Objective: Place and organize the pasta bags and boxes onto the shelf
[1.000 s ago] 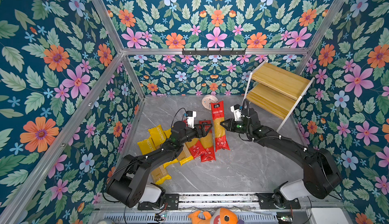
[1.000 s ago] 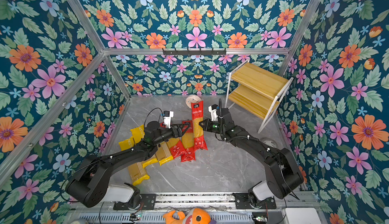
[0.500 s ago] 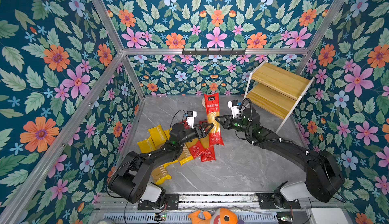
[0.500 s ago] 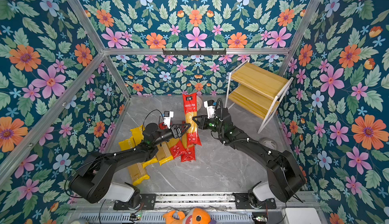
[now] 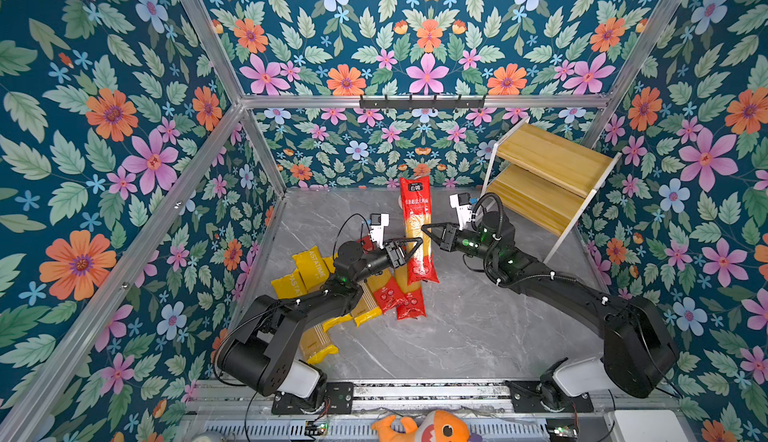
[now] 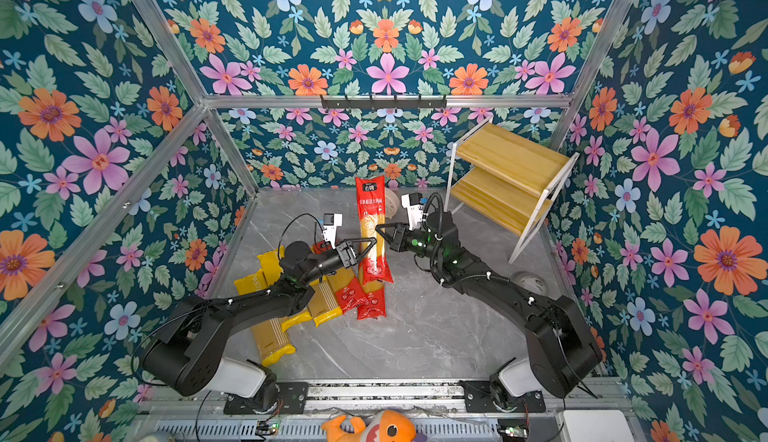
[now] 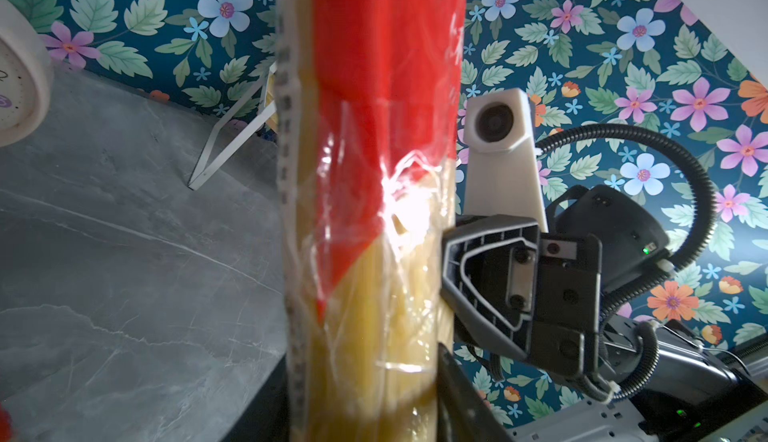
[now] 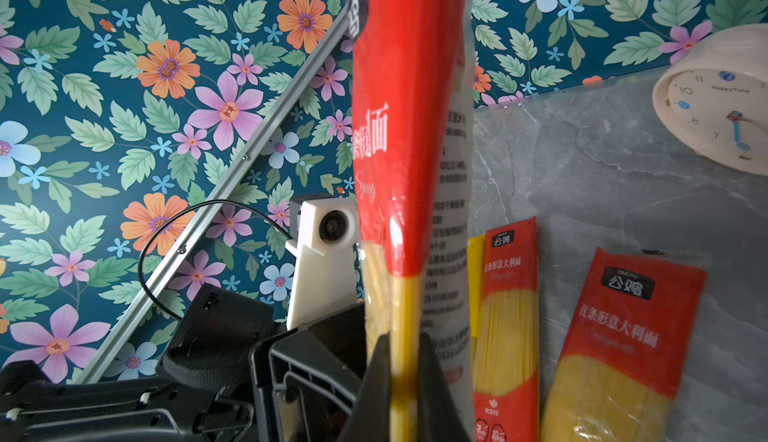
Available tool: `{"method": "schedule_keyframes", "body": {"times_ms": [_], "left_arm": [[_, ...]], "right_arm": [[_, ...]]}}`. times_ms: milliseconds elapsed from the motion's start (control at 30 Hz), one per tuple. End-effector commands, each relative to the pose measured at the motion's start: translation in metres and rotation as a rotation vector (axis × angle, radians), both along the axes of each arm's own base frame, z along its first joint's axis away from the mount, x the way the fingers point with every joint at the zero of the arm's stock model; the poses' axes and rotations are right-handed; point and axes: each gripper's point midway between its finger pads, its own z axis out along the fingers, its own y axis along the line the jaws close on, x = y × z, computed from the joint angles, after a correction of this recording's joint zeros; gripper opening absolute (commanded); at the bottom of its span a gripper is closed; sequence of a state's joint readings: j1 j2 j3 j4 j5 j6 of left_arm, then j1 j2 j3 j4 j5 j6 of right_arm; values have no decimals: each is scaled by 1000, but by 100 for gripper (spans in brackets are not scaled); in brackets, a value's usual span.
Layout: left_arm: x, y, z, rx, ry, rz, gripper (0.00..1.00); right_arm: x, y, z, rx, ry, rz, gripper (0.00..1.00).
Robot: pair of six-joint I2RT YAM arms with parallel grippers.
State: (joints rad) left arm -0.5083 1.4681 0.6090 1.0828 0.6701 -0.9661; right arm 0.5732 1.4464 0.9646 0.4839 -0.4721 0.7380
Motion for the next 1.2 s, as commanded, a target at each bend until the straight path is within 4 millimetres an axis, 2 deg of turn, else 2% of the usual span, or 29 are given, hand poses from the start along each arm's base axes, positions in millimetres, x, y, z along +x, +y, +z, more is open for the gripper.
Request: {"method": "schedule_keyframes", "body": {"times_ms": [0, 100, 167, 300, 367, 467, 533, 667, 900, 1167], "left_arm": [[-5, -2, 20, -35, -60, -32, 34], [-5, -3, 26, -49, -67, -40, 24], [-4, -4, 30, -59, -68, -51, 20], [0, -4, 40, -63, -70, -66, 19], [9, -8, 45, -47, -58, -83, 19], [27, -21, 59, -36, -27, -119, 19], [34, -24, 69, -60, -21, -121, 19], [50, -31, 74, -62, 20, -103, 19], [45, -55, 88, -99, 43, -154, 20], [37, -68, 91, -153, 66, -203, 21]], "right_arm": [[-5, 3, 41, 104, -103, 27, 0], [-8, 1, 37, 94, -80, 28, 7], [-8, -4, 32, 83, -62, 15, 16], [-13, -23, 18, 69, -18, -31, 38], [-16, -33, -3, 4, 72, -41, 48], [-29, -35, -21, -43, 131, 0, 62], [-38, -36, -26, -38, 153, 10, 68], [-50, -49, -37, -34, 169, -33, 70], [-49, -44, -29, -27, 142, -19, 69], [-45, -47, -9, 35, 63, -49, 55]]}}
